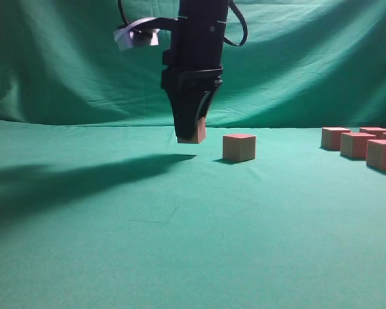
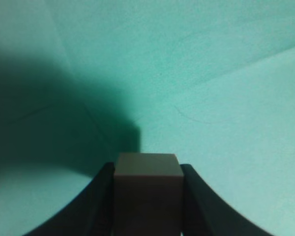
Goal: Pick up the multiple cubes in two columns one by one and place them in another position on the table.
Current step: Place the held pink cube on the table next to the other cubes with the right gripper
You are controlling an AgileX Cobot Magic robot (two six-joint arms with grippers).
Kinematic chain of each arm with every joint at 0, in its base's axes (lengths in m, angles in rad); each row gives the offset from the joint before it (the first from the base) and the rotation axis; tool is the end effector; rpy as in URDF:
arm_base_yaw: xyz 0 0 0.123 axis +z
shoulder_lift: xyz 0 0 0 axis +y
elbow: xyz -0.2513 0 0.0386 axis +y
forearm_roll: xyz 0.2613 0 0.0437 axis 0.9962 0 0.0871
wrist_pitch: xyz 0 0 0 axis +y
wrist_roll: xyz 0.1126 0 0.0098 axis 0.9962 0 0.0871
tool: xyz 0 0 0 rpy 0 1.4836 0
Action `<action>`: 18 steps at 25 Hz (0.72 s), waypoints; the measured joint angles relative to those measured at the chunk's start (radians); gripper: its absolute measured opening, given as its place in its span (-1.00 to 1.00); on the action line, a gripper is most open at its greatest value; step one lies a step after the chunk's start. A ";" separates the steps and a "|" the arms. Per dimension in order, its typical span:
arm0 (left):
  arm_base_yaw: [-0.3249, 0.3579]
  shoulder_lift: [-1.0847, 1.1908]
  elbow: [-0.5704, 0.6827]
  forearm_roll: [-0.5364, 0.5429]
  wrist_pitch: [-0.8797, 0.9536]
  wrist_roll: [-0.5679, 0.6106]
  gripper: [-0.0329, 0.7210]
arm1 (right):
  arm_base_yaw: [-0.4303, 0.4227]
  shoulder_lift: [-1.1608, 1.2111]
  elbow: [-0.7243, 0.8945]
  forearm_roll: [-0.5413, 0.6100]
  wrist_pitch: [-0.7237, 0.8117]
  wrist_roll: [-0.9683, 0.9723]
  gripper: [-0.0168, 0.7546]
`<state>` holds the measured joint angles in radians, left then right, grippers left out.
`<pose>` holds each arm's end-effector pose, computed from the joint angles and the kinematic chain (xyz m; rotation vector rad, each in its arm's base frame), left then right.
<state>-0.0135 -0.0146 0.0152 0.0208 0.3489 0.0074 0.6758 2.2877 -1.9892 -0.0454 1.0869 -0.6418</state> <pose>0.1186 -0.0008 0.1721 0.0321 1.8328 0.0160 0.3830 0.3012 0.1432 -1.7733 2.2539 -0.0551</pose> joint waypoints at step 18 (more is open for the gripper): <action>0.000 0.000 0.000 0.000 0.000 0.000 -0.91 | -0.051 0.037 0.000 0.079 -0.012 -0.130 -0.23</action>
<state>-0.0135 -0.0146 0.0152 0.0208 0.3489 0.0074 0.6247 2.3245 -1.9892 0.0337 1.0744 -0.7722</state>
